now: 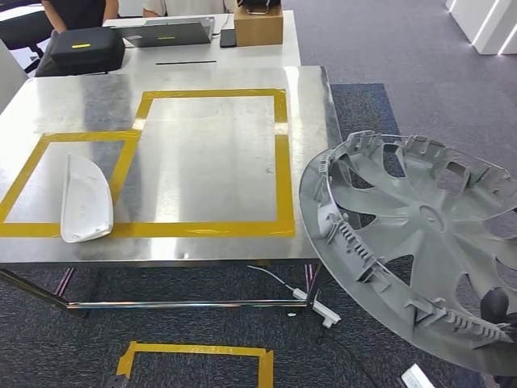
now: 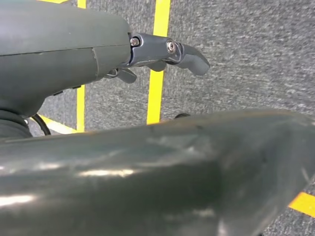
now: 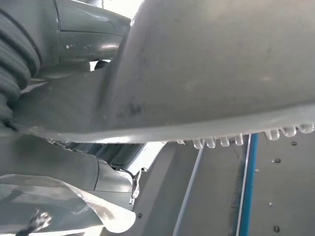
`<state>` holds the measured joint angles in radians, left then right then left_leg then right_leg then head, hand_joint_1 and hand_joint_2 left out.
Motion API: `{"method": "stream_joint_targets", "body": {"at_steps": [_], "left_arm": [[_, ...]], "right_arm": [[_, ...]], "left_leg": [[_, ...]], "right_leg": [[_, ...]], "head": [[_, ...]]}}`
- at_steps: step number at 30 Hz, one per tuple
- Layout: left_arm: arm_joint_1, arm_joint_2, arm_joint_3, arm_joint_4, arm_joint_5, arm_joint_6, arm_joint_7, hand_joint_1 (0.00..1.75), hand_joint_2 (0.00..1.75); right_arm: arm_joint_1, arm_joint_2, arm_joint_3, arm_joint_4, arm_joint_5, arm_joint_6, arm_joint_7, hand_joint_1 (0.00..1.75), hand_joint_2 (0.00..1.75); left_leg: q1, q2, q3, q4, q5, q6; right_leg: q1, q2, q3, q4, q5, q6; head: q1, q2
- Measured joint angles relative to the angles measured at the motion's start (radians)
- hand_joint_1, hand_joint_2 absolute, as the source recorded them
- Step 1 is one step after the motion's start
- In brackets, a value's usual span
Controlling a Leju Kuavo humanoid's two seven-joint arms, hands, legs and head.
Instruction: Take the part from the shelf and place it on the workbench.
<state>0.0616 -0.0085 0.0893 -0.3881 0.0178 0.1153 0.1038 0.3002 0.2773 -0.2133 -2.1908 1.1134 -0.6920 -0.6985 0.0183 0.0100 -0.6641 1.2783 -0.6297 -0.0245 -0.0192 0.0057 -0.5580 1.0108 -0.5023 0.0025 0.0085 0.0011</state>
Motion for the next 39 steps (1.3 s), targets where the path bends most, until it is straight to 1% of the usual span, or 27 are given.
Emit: {"method": "stream_joint_targets", "body": {"at_steps": [1,2,4,5,6,7,9,10,11,12,14,15,16,17,18,19,20,21,22,23,25,26,30,33,34,36,39], "left_arm": [[0.002,0.000,0.002,0.000,-0.003,0.000,0.000,0.00,0.00],[0.003,-0.001,0.003,0.000,-0.006,-0.001,0.001,0.00,0.00],[0.004,0.000,0.006,-0.002,-0.010,-0.002,0.001,0.00,0.00],[0.004,0.000,0.008,-0.003,-0.012,-0.002,0.001,0.00,0.00],[0.004,0.000,0.010,-0.004,-0.013,-0.003,0.001,0.00,0.00],[0.004,0.000,0.012,-0.005,-0.015,-0.003,0.001,0.00,0.00],[0.004,0.000,0.015,-0.007,-0.015,-0.003,0.002,0.00,0.00],[0.004,-0.002,0.015,-0.008,-0.015,-0.003,0.002,0.00,0.00],[0.003,-0.003,0.016,-0.009,-0.015,-0.003,0.002,0.00,0.00],[0.003,-0.004,0.017,-0.009,-0.015,-0.003,0.002,0.00,0.00],[0.004,-0.005,0.018,-0.010,-0.016,-0.003,0.002,0.00,0.00],[0.004,-0.006,0.018,-0.011,-0.016,-0.003,0.002,0.00,0.00],[0.005,-0.006,0.018,-0.011,-0.016,-0.003,0.002,0.00,0.00],[0.004,-0.007,0.018,-0.011,-0.016,-0.003,0.002,0.00,0.00],[0.004,-0.008,0.018,-0.011,-0.016,-0.003,0.002,0.00,0.00],[0.004,-0.009,0.018,-0.012,-0.016,-0.003,0.002,0.00,0.00],[0.004,-0.009,0.018,-0.012,-0.017,-0.003,0.002,0.00,0.00],[0.004,-0.010,0.019,-0.013,-0.018,-0.003,0.002,0.00,0.00],[0.004,-0.009,0.020,-0.013,-0.020,-0.003,0.003,0.00,0.00],[0.004,-0.008,0.022,-0.013,-0.023,-0.004,0.004,0.00,0.00],[0.004,-0.008,0.028,-0.014,-0.037,-0.009,0.008,0.00,0.00],[0.004,-0.009,0.032,-0.015,-0.044,-0.012,0.011,0.00,0.00],[0.004,-0.012,0.057,-0.022,-0.081,-0.022,0.019,0.00,0.00],[0.005,-0.015,0.081,-0.027,-0.114,-0.028,0.024,0.00,0.00],[0.005,-0.016,0.090,-0.028,-0.127,-0.030,0.028,0.00,0.00],[0.005,-0.018,0.111,-0.030,-0.156,-0.034,0.035,0.00,0.00],[0.004,-0.019,0.148,-0.029,-0.190,-0.046,0.032,0.00,0.00]], "right_arm": [[0.000,0.000,0.000,0.000,0.000,0.000,0.000,1.75,1.75],[0.000,0.000,-0.001,0.000,0.000,0.000,0.000,1.75,1.75],[0.000,0.000,-0.001,0.000,0.002,0.000,0.000,1.75,1.75],[0.000,0.000,-0.001,0.000,0.003,0.000,0.000,1.75,1.75],[0.000,0.000,-0.001,0.000,0.004,0.000,0.000,1.75,1.75],[0.000,0.000,-0.001,0.000,0.004,0.000,0.000,1.75,1.75],[0.001,0.000,-0.001,0.000,0.005,0.000,0.000,1.75,1.75],[0.002,0.000,-0.001,0.000,0.005,0.000,0.000,1.75,1.75],[0.001,0.000,-0.001,0.000,0.005,0.000,0.000,1.75,1.75],[0.001,0.000,-0.001,0.000,0.005,0.000,0.000,1.75,1.75],[0.000,0.000,-0.001,0.001,0.004,0.000,0.000,1.75,1.75],[0.000,0.000,-0.001,0.001,0.004,0.000,0.000,1.75,1.75],[0.001,0.000,-0.001,0.002,0.004,0.000,0.000,1.75,1.75],[0.001,0.000,-0.002,0.002,0.005,0.000,0.000,1.75,1.75],[0.002,0.000,-0.003,0.003,0.005,0.000,0.000,1.75,1.75],[0.002,0.000,-0.003,0.003,0.005,0.000,0.000,1.75,1.75],[0.001,0.000,-0.003,0.004,0.005,0.000,0.000,1.75,1.75],[0.000,0.000,-0.003,0.004,0.005,0.000,0.000,1.75,1.75],[0.000,0.000,-0.003,0.004,0.006,0.000,0.000,1.75,1.75],[0.001,0.000,-0.003,0.005,0.008,0.000,0.000,1.75,1.75],[0.001,0.000,-0.003,0.008,0.014,0.000,0.000,1.75,1.75],[0.001,0.000,-0.003,0.011,0.018,0.000,0.000,1.75,1.75],[0.000,0.000,-0.005,0.026,0.024,0.000,0.000,1.75,1.75],[0.001,0.000,-0.008,0.040,0.026,0.000,0.012,1.75,1.75],[0.002,-0.002,-0.007,0.046,0.033,0.000,0.032,1.75,1.75],[0.005,-0.014,0.002,0.067,0.057,0.000,0.104,1.75,1.75],[0.000,-0.054,0.018,0.113,0.090,0.000,0.213,1.75,1.75]], "left_leg": [[-0.001,0.000,-0.009,0.019,0.004,0.003],[-0.002,-0.001,0.000,-0.005,0.028,0.009],[-0.008,-0.013,0.057,-0.134,0.100,0.027],[-0.011,-0.021,0.084,-0.198,0.124,0.036],[-0.014,-0.027,0.102,-0.240,0.136,0.041],[-0.017,-0.031,0.109,-0.259,0.136,0.044],[-0.018,-0.027,0.111,-0.270,0.138,0.045],[-0.016,-0.024,0.113,-0.276,0.142,0.047],[-0.014,-0.021,0.115,-0.283,0.145,0.050],[-0.011,-0.017,0.116,-0.288,0.149,0.053],[-0.012,-0.010,0.115,-0.289,0.149,0.056],[-0.012,-0.006,0.115,-0.288,0.149,0.056],[-0.012,-0.002,0.115,-0.288,0.149,0.056],[-0.012,0.002,0.116,-0.288,0.148,0.055],[-0.012,0.004,0.117,-0.288,0.147,0.054],[-0.012,0.005,0.119,-0.287,0.145,0.052],[-0.014,0.007,0.120,-0.285,0.143,0.048],[-0.016,0.007,0.120,-0.283,0.142,0.044],[-0.019,0.008,0.119,-0.280,0.141,0.044],[-0.021,0.008,0.117,-0.278,0.140,0.046],[-0.022,0.008,0.117,-0.277,0.141,0.052],[-0.021,0.008,0.118,-0.279,0.142,0.052],[-0.019,0.008,0.120,-0.286,0.146,0.045],[-0.018,0.008,0.120,-0.288,0.148,0.037],[-0.018,0.008,0.120,-0.288,0.148,0.035],[-0.018,0.008,0.119,-0.288,0.148,0.033],[-0.018,0.008,0.119,-0.288,0.148,0.031]], "right_leg": [[0.003,0.004,0.001,0.000,0.000,-0.001],[0.006,0.009,0.002,0.000,-0.001,-0.002],[0.010,0.018,0.005,0.000,-0.001,-0.002],[0.012,0.022,0.004,0.001,-0.001,0.000],[0.012,0.026,0.001,0.002,-0.001,0.002],[0.010,0.029,-0.002,0.002,0.000,0.007],[0.007,0.033,-0.006,0.001,0.001,0.019],[0.007,0.029,-0.010,0.005,-0.004,0.025],[0.007,0.023,-0.020,0.023,-0.018,0.030],[0.006,0.016,-0.040,0.062,-0.043,0.035],[0.006,0.005,-0.100,0.192,-0.105,0.042],[0.005,0.004,-0.128,0.250,-0.124,0.046],[0.005,0.003,-0.142,0.278,-0.125,0.048],[0.005,0.001,-0.136,0.264,-0.106,0.049],[0.005,-0.002,-0.110,0.210,-0.072,0.048],[0.005,-0.007,-0.072,0.134,-0.038,0.046],[0.006,-0.012,-0.034,0.064,-0.014,0.042],[0.007,-0.016,-0.007,0.013,-0.001,0.037],[0.007,-0.017,0.006,-0.011,0.002,0.033],[0.008,-0.016,0.010,-0.015,0.002,0.030],[0.008,-0.014,0.009,-0.015,0.005,0.029],[0.009,-0.014,0.009,-0.015,0.004,0.028],[0.012,-0.015,0.008,-0.014,0.001,0.022],[0.013,-0.015,0.007,-0.013,0.001,0.020],[0.013,-0.015,0.007,-0.013,0.001,0.020],[0.013,-0.015,0.008,-0.012,0.001,0.020],[0.012,-0.015,0.008,-0.012,0.002,0.020]], "head": [[0.000,0.000],[0.000,0.000],[0.001,0.000],[0.001,0.000],[0.001,0.000],[0.001,0.000],[0.000,0.000],[0.001,0.000],[0.003,0.000],[0.005,0.000],[0.009,0.000],[0.009,0.000],[0.009,0.000],[0.009,0.000],[0.009,0.000],[0.009,0.000],[0.009,0.000],[0.009,0.000],[0.008,0.000],[0.007,0.000],[0.007,0.000],[0.007,0.000],[0.007,0.000],[0.007,0.000],[0.007,0.000],[0.007,0.000],[0.008,0.000]]}}
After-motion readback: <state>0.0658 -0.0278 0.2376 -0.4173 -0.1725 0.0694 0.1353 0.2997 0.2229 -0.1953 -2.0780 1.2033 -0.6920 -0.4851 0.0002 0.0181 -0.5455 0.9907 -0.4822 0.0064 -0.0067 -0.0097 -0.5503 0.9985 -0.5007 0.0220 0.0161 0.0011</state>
